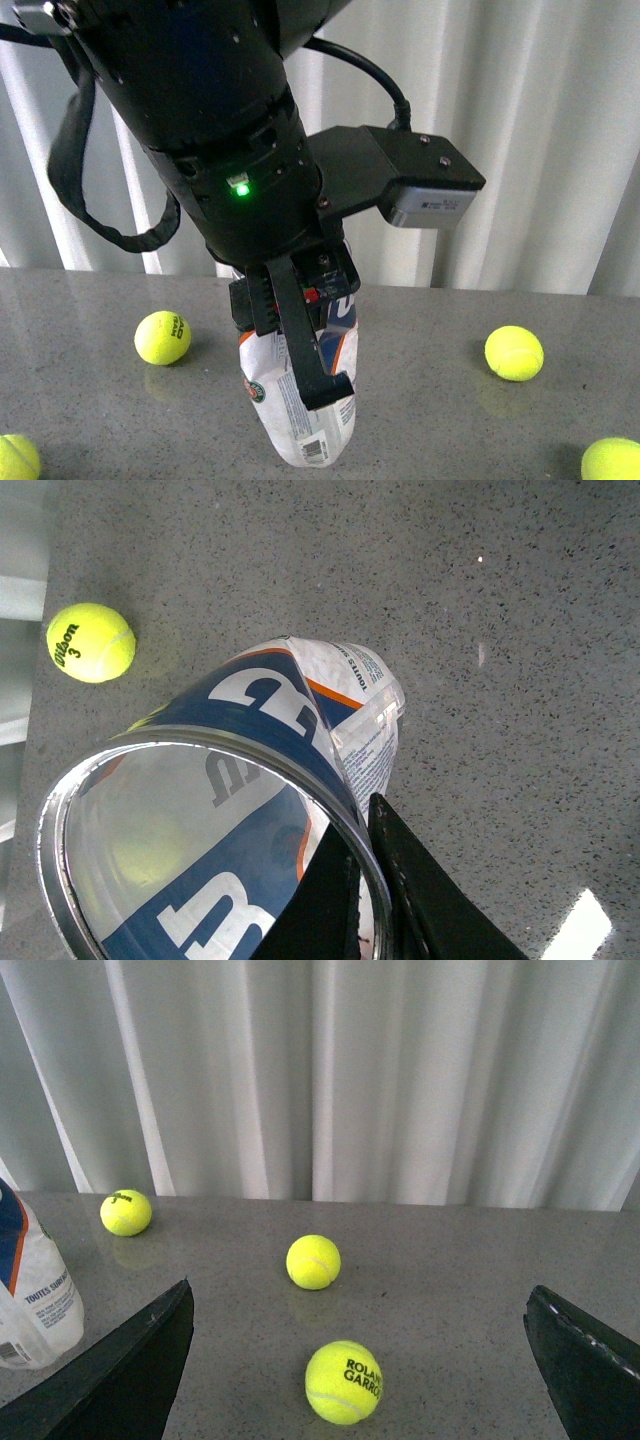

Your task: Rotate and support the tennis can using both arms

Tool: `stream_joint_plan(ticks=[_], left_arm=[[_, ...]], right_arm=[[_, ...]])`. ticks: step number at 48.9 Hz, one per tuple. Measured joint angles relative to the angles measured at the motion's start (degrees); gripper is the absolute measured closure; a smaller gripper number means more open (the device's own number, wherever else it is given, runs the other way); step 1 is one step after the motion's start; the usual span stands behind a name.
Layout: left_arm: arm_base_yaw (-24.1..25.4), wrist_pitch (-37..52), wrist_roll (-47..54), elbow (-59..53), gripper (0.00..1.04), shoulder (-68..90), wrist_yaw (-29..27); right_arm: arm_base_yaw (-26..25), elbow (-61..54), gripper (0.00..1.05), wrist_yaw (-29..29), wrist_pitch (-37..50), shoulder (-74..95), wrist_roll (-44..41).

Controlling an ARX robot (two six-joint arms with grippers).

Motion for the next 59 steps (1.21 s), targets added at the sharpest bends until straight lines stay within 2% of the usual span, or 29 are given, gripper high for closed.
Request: stream_joint_plan(ticks=[11, 28, 30, 37, 43, 57, 59], left_arm=[[-0.8, 1.8, 0.7, -0.1, 1.01, 3.4, -1.2], [-1.4, 4.0, -1.4, -1.5, 1.01, 5.0, 0.9], [-1.4, 4.3, -1.8, -1.6, 0.99, 5.0, 0.8], [-1.4, 4.3, -3.1, -1.5, 0.74, 5.1, 1.1], [-1.5, 3.8, -3.7, -1.3, 0.58, 5.1, 1.9], [-1.9, 1.3, -5.2, -0.2, 0.08, 2.7, 3.7], [-1.8, 1.3, -5.4, -0.2, 0.05, 2.1, 3.8]], right_arm=[[0.0, 0.0, 0.07, 0.0, 0.0, 0.0, 0.0], [0.0, 0.0, 0.07, 0.0, 0.0, 0.0, 0.0], [0.0, 0.0, 0.07, 0.0, 0.0, 0.0, 0.0], [0.0, 0.0, 0.07, 0.0, 0.0, 0.0, 0.0], [0.0, 0.0, 0.07, 0.0, 0.0, 0.0, 0.0], [0.0, 0.0, 0.07, 0.0, 0.0, 0.0, 0.0], [0.0, 0.0, 0.07, 0.0, 0.0, 0.0, 0.0]])
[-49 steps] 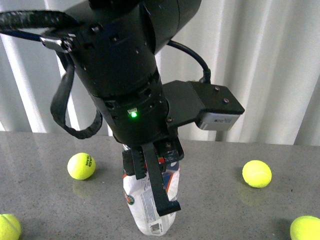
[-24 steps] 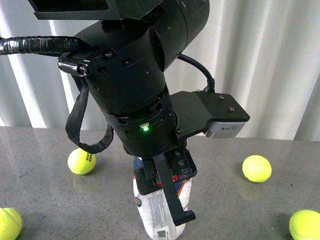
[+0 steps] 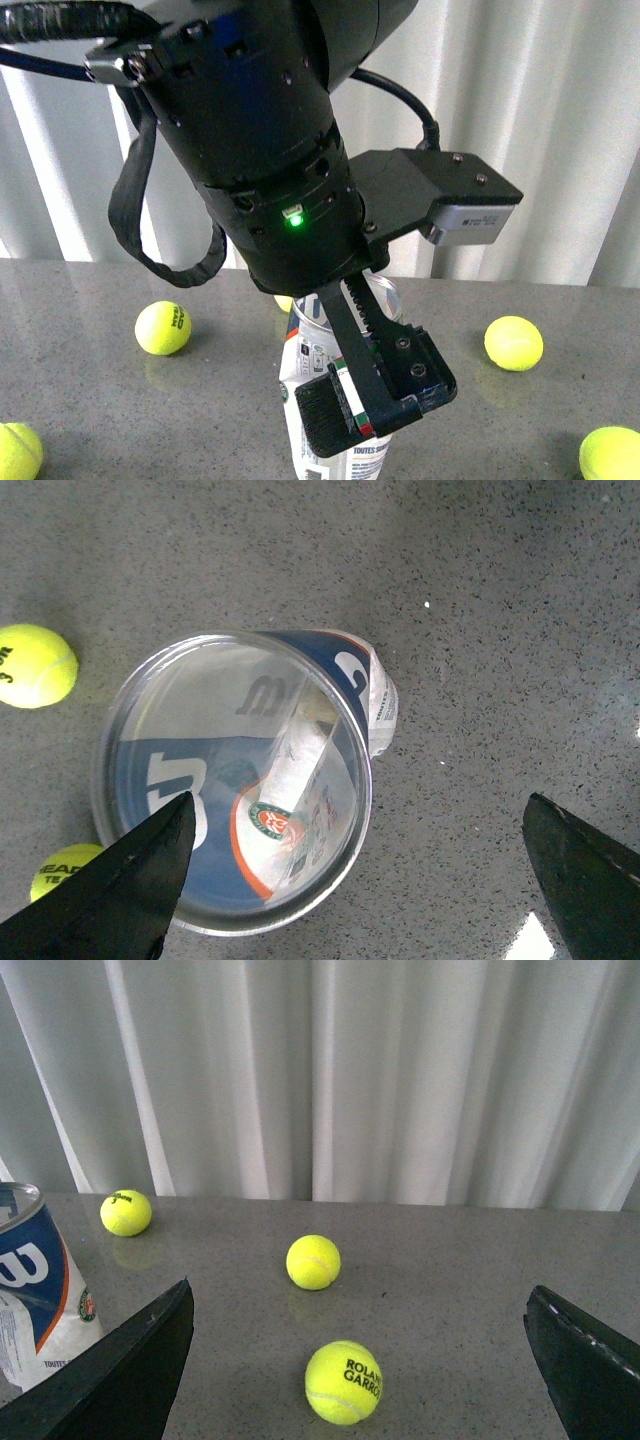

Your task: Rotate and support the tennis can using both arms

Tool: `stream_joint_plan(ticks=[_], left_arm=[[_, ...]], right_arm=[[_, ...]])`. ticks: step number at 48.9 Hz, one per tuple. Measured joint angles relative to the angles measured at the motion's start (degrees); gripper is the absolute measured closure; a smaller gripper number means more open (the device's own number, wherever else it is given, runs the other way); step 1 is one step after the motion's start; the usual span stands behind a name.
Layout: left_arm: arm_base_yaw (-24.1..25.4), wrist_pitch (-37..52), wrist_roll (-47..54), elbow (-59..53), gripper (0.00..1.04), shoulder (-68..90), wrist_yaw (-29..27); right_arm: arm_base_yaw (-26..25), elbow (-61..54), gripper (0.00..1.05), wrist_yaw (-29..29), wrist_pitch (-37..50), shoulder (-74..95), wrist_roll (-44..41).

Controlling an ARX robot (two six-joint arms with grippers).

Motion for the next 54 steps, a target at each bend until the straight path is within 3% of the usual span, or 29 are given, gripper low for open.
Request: stream_joint_plan(ticks=[9, 17, 22, 29, 40, 41, 44, 47, 54], left_arm=[[0.9, 0.5, -3.9, 0.3, 0.07, -2.9, 2.2], [3.2, 6.6, -16.3, -0.6, 0.07, -6.6, 5.1], [5.5, 14.1, -30.3, -4.0, 0.07, -10.4, 1.7], [7.1, 15.6, -44.4, -4.9, 0.07, -12.3, 0.9], [6.7, 16.9, -49.4, -6.2, 0.08, -12.2, -0.5], [6.4, 18.9, -48.8, -7.0, 0.09, -12.5, -2.2], [6.1, 37.2, -45.7, -15.4, 0.20, -15.0, -15.0], [6.7, 50.8, -43.7, -23.3, 0.28, -17.9, -22.2], [11.3, 70.9, -41.7, -39.0, 0.50, -25.7, -23.6]], right_arm=[[0.0, 0.0, 0.07, 0.0, 0.0, 0.0, 0.0], [0.0, 0.0, 0.07, 0.0, 0.0, 0.0, 0.0], [0.0, 0.0, 0.07, 0.0, 0.0, 0.0, 0.0], [0.0, 0.0, 0.07, 0.0, 0.0, 0.0, 0.0], [0.0, 0.0, 0.07, 0.0, 0.0, 0.0, 0.0], [0.0, 0.0, 0.07, 0.0, 0.0, 0.0, 0.0], [0.0, 0.0, 0.07, 0.0, 0.0, 0.0, 0.0], [0.0, 0.0, 0.07, 0.0, 0.0, 0.0, 0.0], [0.0, 0.0, 0.07, 0.1, 0.0, 0.0, 0.0]])
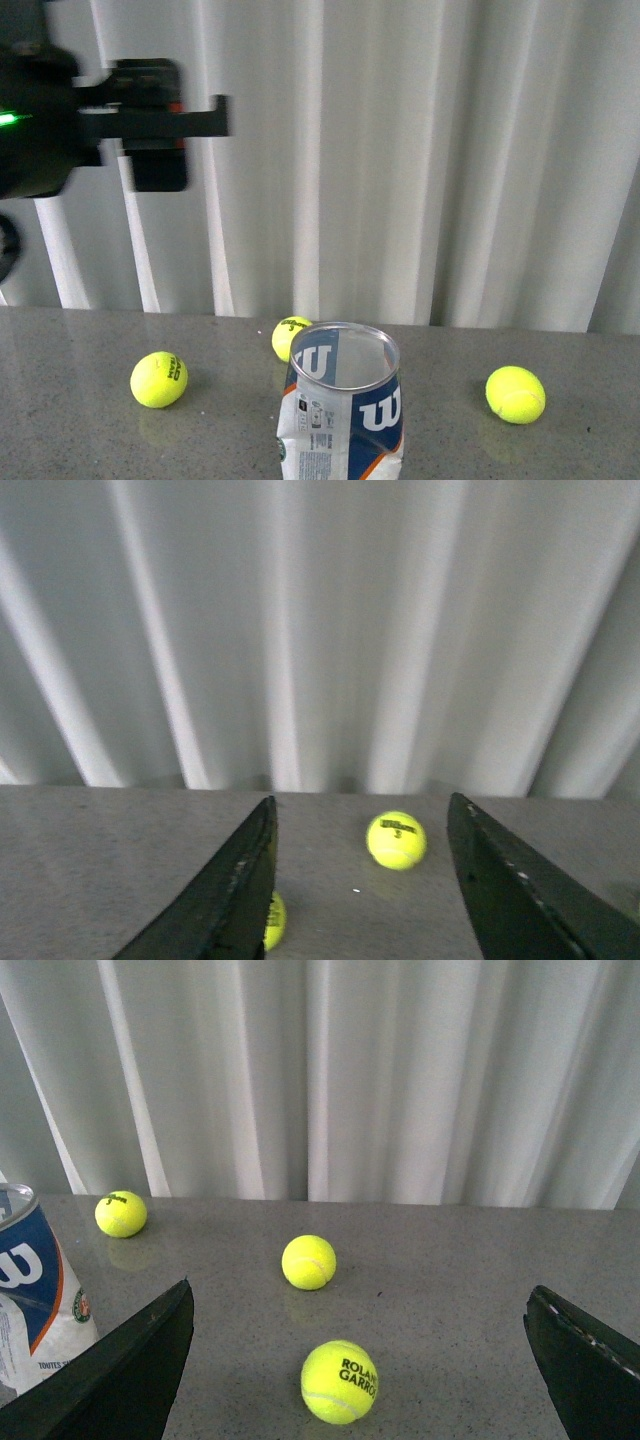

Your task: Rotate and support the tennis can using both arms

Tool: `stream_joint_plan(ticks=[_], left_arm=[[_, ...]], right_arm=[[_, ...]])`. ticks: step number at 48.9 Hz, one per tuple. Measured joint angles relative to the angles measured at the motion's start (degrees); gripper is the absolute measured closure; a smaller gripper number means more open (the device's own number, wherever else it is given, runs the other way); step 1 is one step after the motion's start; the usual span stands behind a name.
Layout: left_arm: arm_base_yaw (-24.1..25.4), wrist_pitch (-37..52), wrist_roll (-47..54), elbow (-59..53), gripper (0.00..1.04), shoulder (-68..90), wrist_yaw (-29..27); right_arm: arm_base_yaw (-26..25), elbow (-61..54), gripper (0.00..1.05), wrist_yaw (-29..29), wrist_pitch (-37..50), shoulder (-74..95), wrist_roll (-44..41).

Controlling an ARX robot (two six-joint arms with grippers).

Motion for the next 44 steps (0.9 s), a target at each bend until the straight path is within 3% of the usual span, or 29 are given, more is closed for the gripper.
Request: stream_joint_plan(ticks=[13, 44], left_arm=[[8.1, 7.3, 0.7, -20.6, 1.01, -13.0, 8.0], [17.4, 3.3, 1.1, -36.2, 1.01, -32.8, 16.5]], right_arm=[[0.0, 0.0, 0.07, -0.1, 0.0, 0.0, 0.0], [0.0, 0.0, 0.07, -0.1, 0.0, 0.0, 0.0]])
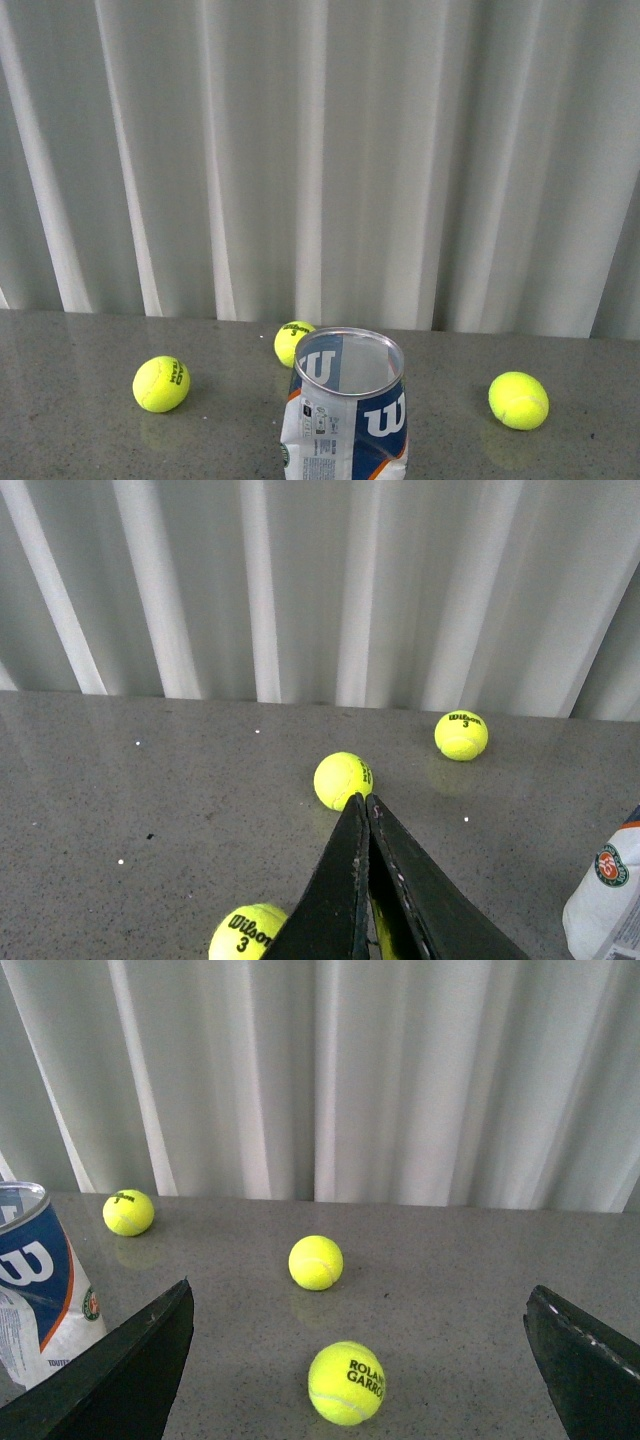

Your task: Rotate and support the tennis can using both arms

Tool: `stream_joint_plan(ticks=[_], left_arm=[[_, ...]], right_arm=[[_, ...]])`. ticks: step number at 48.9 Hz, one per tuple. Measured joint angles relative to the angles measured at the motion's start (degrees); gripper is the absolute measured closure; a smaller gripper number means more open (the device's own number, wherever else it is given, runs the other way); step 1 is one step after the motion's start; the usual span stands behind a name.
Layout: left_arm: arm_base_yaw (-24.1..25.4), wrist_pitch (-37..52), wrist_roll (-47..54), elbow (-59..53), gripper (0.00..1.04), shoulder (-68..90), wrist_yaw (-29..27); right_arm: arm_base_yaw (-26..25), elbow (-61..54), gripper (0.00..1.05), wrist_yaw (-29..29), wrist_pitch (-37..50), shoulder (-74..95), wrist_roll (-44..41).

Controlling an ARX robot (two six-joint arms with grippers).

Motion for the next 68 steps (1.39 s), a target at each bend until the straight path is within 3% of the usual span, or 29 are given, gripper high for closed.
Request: stream_joint_plan(ticks=[4, 11, 23, 40, 68], left_arm=[[3.2, -2.0, 0.0, -1.2, 1.01, -3.1, 4.4], [5.2, -4.8, 0.0, -2.5, 1.01, -7.4, 5.3], [5.4, -6.1, 0.1, -4.7, 1.01, -12.3, 5.4], [5.4, -18.1, 0.2, -4.7, 1.01, -24.8, 5.5], [5.4, -27.5, 0.2, -4.7, 1.01, -34.3, 5.5]], right_arm=[[0.0, 0.0, 0.07, 0.0, 0.0, 0.0, 0.0], [0.0, 0.0, 0.07, 0.0, 0.0, 0.0, 0.0], [0.0, 0.0, 0.07, 0.0, 0.0, 0.0, 0.0], [0.0, 0.0, 0.07, 0.0, 0.0, 0.0, 0.0], [0.0, 0.0, 0.07, 0.0, 0.0, 0.0, 0.0]])
